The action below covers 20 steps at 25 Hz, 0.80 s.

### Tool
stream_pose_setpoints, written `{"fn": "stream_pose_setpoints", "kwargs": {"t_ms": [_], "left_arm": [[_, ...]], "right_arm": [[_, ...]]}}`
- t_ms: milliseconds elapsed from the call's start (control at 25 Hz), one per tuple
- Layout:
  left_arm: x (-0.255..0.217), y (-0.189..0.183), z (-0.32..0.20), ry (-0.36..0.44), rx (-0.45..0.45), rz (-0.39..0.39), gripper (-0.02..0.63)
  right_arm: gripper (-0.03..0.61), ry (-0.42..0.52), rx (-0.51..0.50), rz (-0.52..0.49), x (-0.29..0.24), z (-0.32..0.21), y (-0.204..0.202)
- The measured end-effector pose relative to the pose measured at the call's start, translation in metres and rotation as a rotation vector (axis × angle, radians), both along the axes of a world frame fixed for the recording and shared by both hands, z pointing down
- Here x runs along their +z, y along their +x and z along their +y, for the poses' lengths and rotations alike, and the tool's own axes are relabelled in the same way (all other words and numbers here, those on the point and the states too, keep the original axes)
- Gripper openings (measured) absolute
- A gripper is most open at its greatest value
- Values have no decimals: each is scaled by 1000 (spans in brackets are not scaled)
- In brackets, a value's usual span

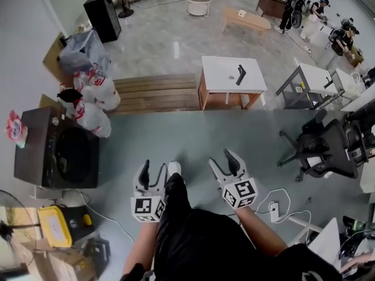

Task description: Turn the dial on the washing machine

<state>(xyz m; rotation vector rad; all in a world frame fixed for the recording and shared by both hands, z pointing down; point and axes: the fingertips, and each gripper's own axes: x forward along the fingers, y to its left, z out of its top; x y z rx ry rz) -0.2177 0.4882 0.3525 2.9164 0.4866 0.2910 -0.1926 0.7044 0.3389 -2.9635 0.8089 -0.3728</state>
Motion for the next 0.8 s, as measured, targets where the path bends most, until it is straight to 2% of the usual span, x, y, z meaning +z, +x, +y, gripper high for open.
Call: {"fn": "stream_pose_setpoints", "kwargs": {"t_ms": [240, 440, 800], "left_arm": [[2, 94, -29, -27, -3, -8, 221], [-11, 170, -62, -28, -10, -5, 221], [-16, 268, -118, -42, -52, 21, 221]], "right_arm": [[227, -31, 12, -32, 9, -23, 102], [227, -51, -23, -48, -2, -62, 181], [227, -82, -84, -59, -8, -127, 286]]}}
